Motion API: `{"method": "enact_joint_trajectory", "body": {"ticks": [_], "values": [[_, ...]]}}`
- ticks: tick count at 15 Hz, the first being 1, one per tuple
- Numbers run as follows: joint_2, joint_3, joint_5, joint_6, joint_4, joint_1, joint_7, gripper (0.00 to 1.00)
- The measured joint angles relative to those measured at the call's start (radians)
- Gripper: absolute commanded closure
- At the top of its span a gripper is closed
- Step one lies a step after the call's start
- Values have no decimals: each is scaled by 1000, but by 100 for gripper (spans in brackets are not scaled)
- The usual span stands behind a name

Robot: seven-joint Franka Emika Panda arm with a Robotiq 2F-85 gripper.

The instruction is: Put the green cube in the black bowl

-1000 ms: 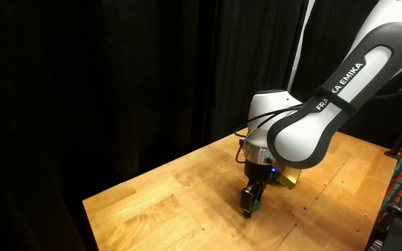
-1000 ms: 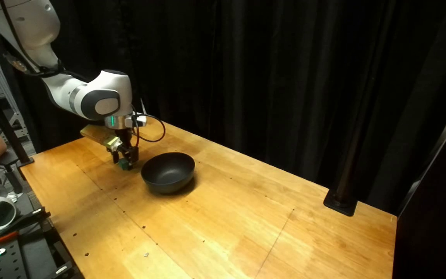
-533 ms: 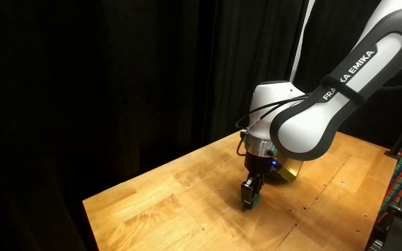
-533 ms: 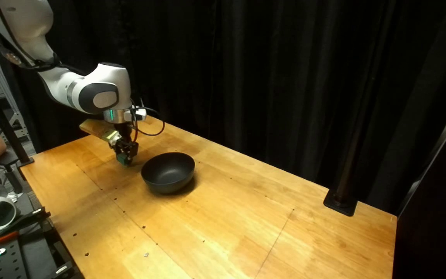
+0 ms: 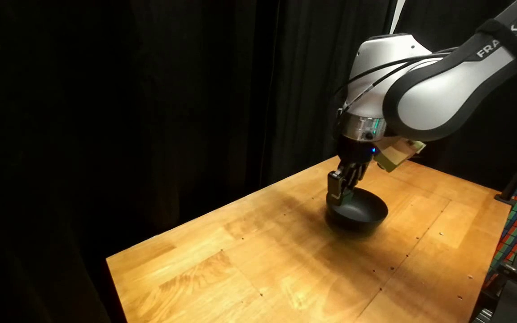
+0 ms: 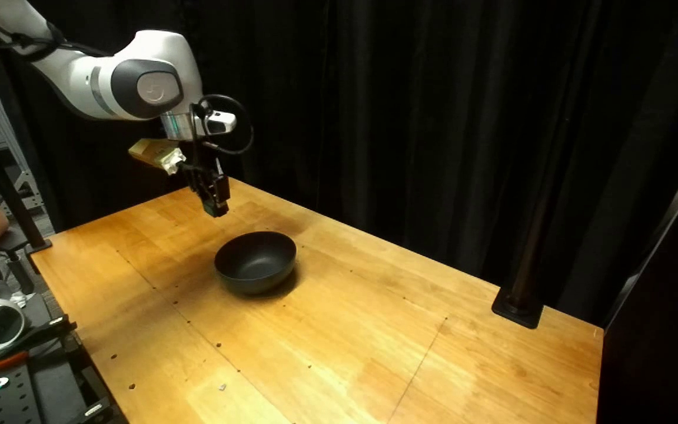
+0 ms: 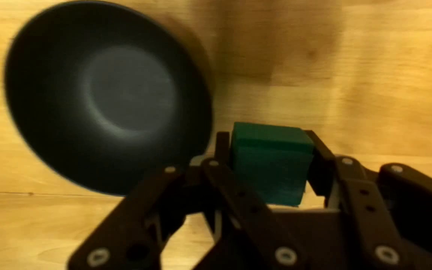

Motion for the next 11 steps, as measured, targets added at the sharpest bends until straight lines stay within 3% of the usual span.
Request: {"method": "enact_joint_trajectory", "body": {"ticks": [1, 2, 3, 7, 11], "values": [[-13, -27, -41, -19, 1, -5, 41, 60], [-20, -48, -72, -36, 3, -13, 73, 27], [-22, -64, -92, -54, 8, -23, 97, 25], [-23, -65, -55, -138, 26, -63, 76, 0], [-69, -17, 188, -265, 36, -104, -159, 0]]}}
